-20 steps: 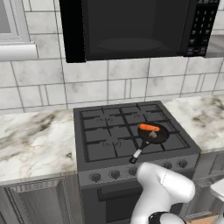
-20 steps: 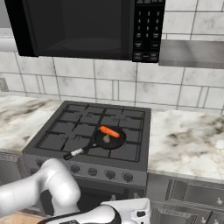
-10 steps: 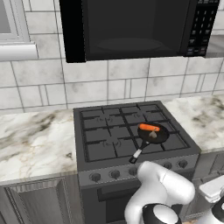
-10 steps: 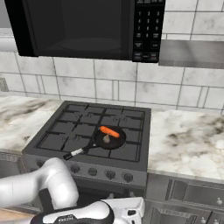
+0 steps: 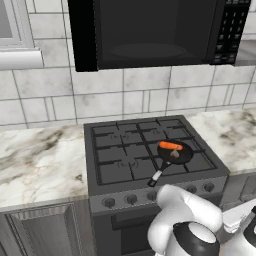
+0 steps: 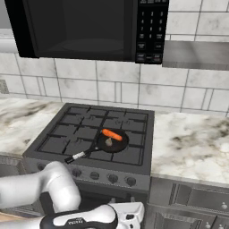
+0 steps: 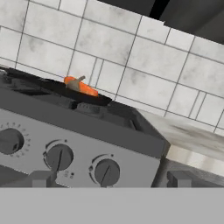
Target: Put the carrot and garlic in the pan. Then turn on the front right burner and set the heat to medium.
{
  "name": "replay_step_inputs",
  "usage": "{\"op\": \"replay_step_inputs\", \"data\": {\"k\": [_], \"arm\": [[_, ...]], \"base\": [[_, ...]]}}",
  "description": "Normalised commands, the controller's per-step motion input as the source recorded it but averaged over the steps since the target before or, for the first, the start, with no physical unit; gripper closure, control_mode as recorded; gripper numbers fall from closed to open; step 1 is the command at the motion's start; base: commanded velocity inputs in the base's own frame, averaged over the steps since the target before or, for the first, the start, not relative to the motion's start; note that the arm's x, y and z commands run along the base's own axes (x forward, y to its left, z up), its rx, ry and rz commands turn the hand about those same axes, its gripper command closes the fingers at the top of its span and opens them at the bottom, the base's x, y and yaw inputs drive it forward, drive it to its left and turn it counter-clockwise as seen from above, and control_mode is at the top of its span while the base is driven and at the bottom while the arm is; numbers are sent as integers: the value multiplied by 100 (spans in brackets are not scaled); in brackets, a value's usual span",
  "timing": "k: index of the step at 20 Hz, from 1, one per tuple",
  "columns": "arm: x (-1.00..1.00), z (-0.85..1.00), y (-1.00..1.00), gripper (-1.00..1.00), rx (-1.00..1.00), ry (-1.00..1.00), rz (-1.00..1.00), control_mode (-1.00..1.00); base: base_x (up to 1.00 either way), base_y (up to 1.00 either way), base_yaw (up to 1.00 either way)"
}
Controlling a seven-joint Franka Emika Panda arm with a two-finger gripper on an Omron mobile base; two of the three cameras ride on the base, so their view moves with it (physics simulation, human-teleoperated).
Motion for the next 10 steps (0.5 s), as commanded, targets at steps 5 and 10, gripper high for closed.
{"op": "replay_step_inputs", "data": {"k": [5, 10], "arm": [[18, -33, -1, -100, -2, -2, 0, -100], [15, -29, -3, -100, -1, -3, 0, -100]], "base": [[0, 0, 0], [0, 0, 0]]}}
